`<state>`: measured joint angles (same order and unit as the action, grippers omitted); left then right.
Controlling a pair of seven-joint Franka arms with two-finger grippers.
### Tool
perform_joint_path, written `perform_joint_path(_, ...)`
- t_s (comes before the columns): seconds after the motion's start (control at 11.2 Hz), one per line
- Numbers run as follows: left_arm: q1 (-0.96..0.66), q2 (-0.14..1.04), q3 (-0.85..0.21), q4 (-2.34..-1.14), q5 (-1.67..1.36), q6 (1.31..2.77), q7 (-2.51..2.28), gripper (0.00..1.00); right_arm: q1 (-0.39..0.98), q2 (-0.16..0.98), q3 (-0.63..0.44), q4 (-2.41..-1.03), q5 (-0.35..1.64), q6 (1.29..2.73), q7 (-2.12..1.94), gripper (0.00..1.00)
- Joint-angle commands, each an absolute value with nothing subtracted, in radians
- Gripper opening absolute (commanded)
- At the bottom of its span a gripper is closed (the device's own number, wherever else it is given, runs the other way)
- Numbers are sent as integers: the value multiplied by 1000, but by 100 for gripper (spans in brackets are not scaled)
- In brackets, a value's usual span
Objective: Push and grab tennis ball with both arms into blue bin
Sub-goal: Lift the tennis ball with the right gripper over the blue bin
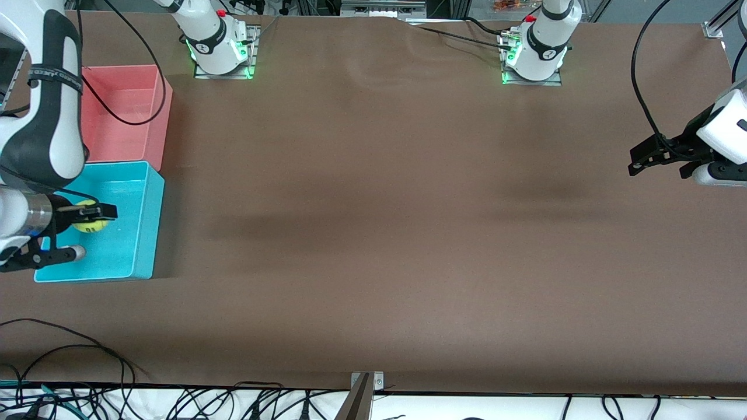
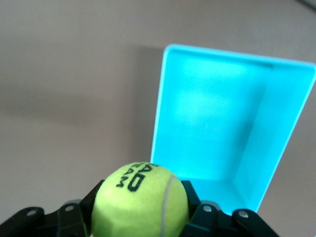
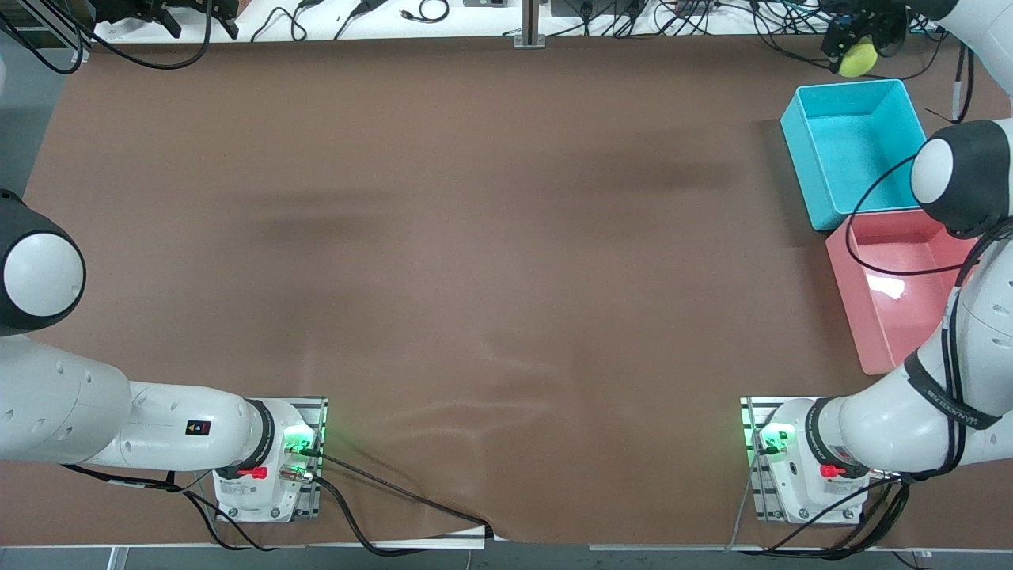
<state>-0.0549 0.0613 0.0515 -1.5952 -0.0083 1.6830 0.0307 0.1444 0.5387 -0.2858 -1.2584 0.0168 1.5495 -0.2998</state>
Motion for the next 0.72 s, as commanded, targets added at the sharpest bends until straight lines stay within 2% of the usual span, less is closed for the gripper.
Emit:
perform_joint_path(0.0, -66, 55, 55, -1603, 12, 1675, 46, 100, 152, 433, -353, -1541, 15, 1656, -400, 44)
perform_joint_path(0.09, -66, 58, 54, -1603, 12, 1675, 48, 100, 152, 420, -376, -1624, 18, 1705, -431, 40)
perform_joint_path(0.27, -66, 58, 55, -1600, 12, 1674, 45, 100, 149, 393, -399, -1744, 18, 1816, -462, 40)
perform_joint_path(0.63, -63, 58, 55, -1601, 12, 1671, 51, 100, 83, 399, -402, -1896, 90, 1925, -540, 40)
